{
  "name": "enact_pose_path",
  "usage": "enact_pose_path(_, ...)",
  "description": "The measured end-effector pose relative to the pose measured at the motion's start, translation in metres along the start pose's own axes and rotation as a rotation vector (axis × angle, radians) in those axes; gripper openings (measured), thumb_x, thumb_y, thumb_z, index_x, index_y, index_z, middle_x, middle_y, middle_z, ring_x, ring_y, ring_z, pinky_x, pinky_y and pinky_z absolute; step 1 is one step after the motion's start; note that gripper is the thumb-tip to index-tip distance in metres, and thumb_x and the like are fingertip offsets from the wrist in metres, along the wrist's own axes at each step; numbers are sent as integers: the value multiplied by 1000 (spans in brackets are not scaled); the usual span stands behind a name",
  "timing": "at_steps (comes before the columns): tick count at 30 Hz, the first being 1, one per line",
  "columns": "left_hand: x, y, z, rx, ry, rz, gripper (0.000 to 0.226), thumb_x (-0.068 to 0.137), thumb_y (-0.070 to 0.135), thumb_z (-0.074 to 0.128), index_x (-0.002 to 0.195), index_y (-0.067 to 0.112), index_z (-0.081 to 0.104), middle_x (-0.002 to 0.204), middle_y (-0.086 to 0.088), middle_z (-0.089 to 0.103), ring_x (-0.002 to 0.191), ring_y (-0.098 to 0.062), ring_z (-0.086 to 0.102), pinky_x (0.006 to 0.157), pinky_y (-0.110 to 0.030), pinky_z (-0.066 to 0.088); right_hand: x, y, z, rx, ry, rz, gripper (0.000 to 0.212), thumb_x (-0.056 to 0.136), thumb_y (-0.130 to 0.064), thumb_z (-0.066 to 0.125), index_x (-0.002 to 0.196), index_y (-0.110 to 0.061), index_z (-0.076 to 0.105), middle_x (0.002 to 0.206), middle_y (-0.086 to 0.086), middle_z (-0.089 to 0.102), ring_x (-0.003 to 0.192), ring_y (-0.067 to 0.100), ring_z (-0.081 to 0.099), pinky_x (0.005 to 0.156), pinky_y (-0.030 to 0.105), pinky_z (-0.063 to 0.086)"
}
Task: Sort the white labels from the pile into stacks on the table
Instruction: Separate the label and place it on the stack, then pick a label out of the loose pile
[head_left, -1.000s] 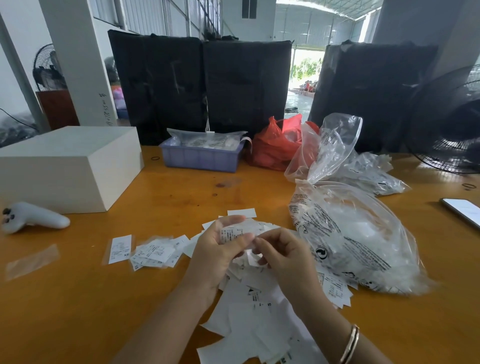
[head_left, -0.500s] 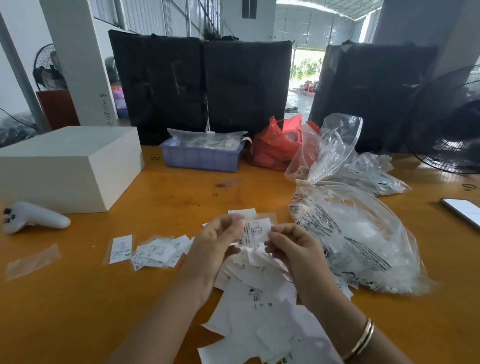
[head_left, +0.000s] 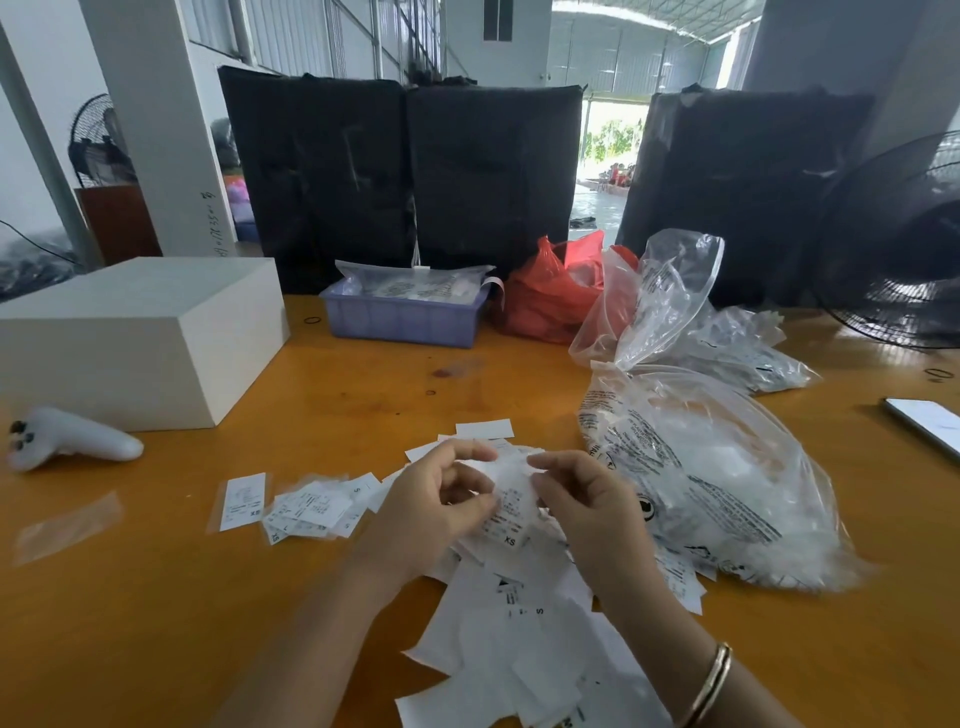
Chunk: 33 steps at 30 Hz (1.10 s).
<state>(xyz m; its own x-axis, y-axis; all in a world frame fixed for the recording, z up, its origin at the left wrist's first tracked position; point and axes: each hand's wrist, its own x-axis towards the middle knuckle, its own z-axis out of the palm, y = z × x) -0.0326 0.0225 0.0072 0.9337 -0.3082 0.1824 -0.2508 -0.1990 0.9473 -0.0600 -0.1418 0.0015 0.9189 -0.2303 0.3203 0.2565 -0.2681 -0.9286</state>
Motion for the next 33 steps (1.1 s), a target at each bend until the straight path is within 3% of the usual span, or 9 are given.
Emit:
enact_pose_path(5, 3, 1, -24, 256, 156, 53, 31, 89, 10, 64, 102, 36, 52, 82, 1, 67, 69, -15, 65, 55, -26, 55, -1, -1, 1, 2, -15, -88, 25, 90, -11, 61, 95, -36, 60, 74, -8, 67, 70, 18, 63, 64, 30, 53)
enact_pose_path(9, 6, -10, -59, 521, 449, -174, 25, 93, 8, 53, 106, 28, 46, 88, 1, 63, 58, -15, 60, 38, -19, 41, 3, -2, -9, -20, 79, -117, 29, 91, -7, 57, 90, -36, 59, 75, -4, 66, 73, 16, 62, 67, 31, 53)
enact_pose_path(13, 4, -19, -69, 832, 544, -382, 24, 92, 14, 51, 114, 21, 43, 79, -1, 60, 64, -17, 59, 47, -24, 33, 9, -4, -19, -119, 176, -191, 30, 91, -5, 57, 89, -34, 59, 78, -9, 65, 70, 8, 60, 63, 23, 52)
enact_pose_path(16, 3, -24, -70, 966, 458, -445, 36, 91, 13, 55, 124, 20, 41, 104, -3, 63, 77, -17, 59, 51, -28, 41, 14, -2, -28, -163, 243, -215, 23, 91, -3, 57, 93, -26, 62, 79, -5, 66, 56, 3, 55, 47, 14, 43)
enact_pose_path(18, 2, -28, -69, 1012, 414, -457, 44, 89, 15, 60, 128, 22, 41, 118, -4, 59, 92, -21, 59, 68, -35, 54, 17, 0, -33, -191, 268, -226, 22, 91, -3, 56, 94, -24, 62, 82, -1, 67, 50, 1, 49, 46, 9, 39)
enact_pose_path(23, 3, -28, -70, 1198, 407, -495, 49, 89, 26, 62, 134, 29, 41, 131, -2, 50, 120, -23, 45, 87, -36, 44, 19, 0, -37, -224, 303, -254, 25, 91, 0, 57, 91, -25, 61, 80, -9, 65, 50, 2, 51, 46, 11, 41)
enact_pose_path(26, 4, -24, -65, 1237, 457, -368, 51, 88, 27, 63, 134, 31, 43, 139, -2, 43, 125, -23, 39, 93, -35, 42, 20, -1, -40, -304, 341, -327, 23, 89, 3, 59, 92, -19, 64, 78, -10, 62, 55, 3, 52, 52, 11, 45)
enact_pose_path(30, 8, -19, -41, 1032, 413, 49, 37, 88, 16, 60, 123, 27, 58, 125, 7, 56, 115, -13, 46, 89, -25, 41, 28, -1, -57, -456, 439, -406, 19, 87, 6, 59, 94, -8, 70, 86, 0, 63, 72, 15, 58, 64, 11, 47)
enact_pose_path(33, 7, -19, -18, 928, 197, 267, 26, 90, 21, 57, 114, 27, 63, 114, 15, 59, 107, -5, 50, 88, -19, 37, 32, 5, -71, -605, 444, -264, 22, 90, 2, 55, 98, -10, 72, 97, 2, 64, 92, 26, 60, 81, 44, 53)
